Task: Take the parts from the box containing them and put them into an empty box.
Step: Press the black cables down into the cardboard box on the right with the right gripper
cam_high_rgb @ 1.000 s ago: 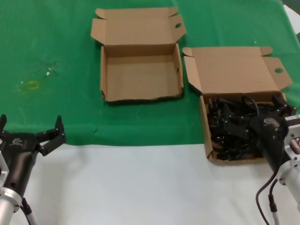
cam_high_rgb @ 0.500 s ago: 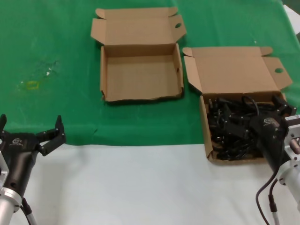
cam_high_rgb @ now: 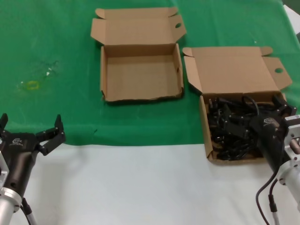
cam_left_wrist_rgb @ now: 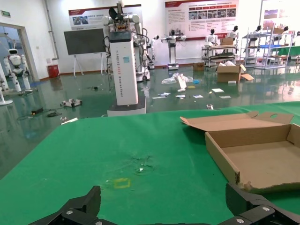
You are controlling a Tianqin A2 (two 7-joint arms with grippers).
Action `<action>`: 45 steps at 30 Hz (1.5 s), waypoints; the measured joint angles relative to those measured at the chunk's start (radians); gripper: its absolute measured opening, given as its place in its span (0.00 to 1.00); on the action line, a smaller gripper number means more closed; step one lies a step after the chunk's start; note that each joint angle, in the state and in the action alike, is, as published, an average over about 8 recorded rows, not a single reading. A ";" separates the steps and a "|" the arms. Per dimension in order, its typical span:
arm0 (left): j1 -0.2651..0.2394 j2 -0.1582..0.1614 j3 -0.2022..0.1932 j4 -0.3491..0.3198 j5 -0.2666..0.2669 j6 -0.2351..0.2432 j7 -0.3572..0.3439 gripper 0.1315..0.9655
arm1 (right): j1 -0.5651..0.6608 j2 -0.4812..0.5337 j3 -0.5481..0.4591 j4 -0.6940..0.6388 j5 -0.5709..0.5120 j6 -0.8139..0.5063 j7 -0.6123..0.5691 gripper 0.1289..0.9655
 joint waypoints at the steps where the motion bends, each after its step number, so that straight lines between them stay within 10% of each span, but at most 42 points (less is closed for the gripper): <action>1: 0.000 0.000 0.000 0.000 0.000 0.000 0.000 0.97 | 0.000 0.000 0.000 0.000 0.000 0.000 0.000 1.00; 11: 0.000 0.000 0.000 0.000 0.000 0.000 0.000 0.90 | 0.000 0.001 -0.001 0.000 0.001 0.001 0.001 1.00; 25: 0.000 0.000 0.000 0.000 0.000 0.000 0.000 0.56 | 0.050 0.111 -0.131 0.020 0.102 0.107 -0.002 1.00; 37: 0.000 0.000 0.000 0.000 0.000 0.000 0.000 0.23 | 0.221 0.440 -0.471 0.099 0.465 0.249 -0.118 1.00; 45: 0.000 0.000 0.000 0.000 0.000 0.000 0.000 0.15 | 0.504 0.694 -0.795 0.111 0.531 0.099 -0.055 1.00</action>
